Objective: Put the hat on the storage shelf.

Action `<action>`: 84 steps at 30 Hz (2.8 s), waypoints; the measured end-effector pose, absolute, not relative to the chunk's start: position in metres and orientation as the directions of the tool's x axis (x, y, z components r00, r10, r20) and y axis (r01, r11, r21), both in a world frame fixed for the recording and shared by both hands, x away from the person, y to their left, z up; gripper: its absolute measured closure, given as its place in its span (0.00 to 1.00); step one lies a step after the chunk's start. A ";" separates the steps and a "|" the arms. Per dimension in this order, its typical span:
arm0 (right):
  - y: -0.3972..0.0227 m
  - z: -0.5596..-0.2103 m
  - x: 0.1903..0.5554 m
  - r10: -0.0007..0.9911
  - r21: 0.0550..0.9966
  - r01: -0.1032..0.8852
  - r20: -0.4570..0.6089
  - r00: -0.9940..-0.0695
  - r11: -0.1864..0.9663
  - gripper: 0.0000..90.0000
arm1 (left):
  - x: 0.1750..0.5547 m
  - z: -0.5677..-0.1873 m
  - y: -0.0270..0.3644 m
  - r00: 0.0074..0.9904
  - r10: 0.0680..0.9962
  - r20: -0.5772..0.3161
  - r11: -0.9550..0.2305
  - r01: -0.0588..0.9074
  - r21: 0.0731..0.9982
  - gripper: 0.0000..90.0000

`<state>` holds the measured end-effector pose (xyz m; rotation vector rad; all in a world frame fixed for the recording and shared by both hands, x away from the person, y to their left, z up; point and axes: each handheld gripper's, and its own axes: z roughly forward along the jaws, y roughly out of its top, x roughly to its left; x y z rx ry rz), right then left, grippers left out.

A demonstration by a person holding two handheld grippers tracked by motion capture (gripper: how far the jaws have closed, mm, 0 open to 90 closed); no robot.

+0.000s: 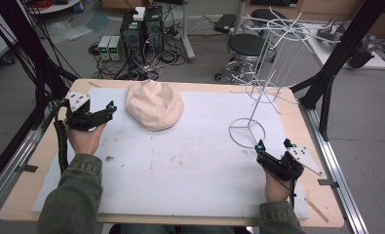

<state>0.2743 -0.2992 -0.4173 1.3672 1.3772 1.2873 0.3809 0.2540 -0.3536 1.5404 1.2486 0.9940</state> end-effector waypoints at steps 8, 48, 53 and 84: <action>-0.300 -0.417 0.274 0.990 0.978 0.189 0.110 -0.085 -0.092 0.07 | 0.403 -0.348 0.243 0.139 0.990 0.006 -0.049 0.306 0.951 0.20; -0.299 -0.415 0.270 0.984 0.982 0.169 0.109 -0.139 -0.085 0.07 | 0.494 -0.383 0.194 0.042 0.998 -0.054 0.019 0.594 0.804 0.20; -0.298 -0.416 0.270 0.984 0.981 0.173 0.111 -0.141 -0.085 0.07 | 0.499 -0.392 0.192 0.010 0.996 -0.086 0.062 0.620 0.782 0.20; -0.302 -0.416 0.271 0.985 0.982 0.169 0.111 -0.131 -0.088 0.07 | 0.510 -0.434 0.170 0.028 0.994 -0.107 0.050 0.743 0.667 0.37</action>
